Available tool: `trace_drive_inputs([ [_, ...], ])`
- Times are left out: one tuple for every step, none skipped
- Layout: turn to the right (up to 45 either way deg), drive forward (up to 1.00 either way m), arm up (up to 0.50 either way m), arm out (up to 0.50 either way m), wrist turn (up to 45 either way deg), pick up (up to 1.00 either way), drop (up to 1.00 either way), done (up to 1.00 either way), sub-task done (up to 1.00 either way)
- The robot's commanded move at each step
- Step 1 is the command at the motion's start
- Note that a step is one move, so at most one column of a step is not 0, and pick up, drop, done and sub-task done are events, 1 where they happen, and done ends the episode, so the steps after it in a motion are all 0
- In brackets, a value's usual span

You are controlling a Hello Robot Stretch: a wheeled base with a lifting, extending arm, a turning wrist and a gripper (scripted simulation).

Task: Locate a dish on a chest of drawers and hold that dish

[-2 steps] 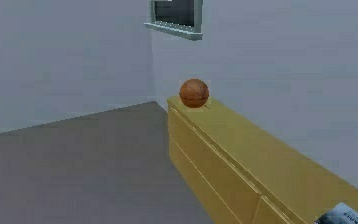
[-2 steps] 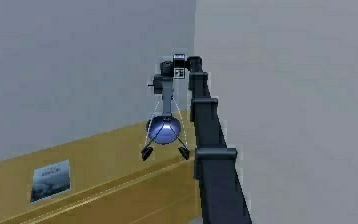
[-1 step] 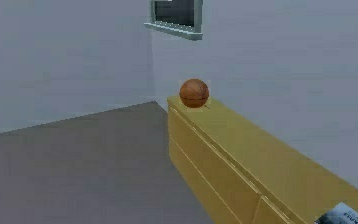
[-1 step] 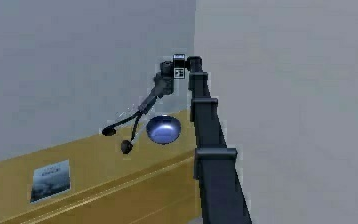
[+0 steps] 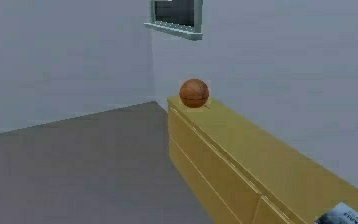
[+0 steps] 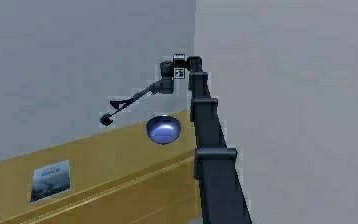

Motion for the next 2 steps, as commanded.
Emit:
trace_drive_inputs([
  [0.0,0.0,0.0,0.0,45.0,0.0,0.0,0.0,0.0],
  [0.0,0.0,0.0,0.0,30.0,0.0,0.0,0.0,0.0],
])
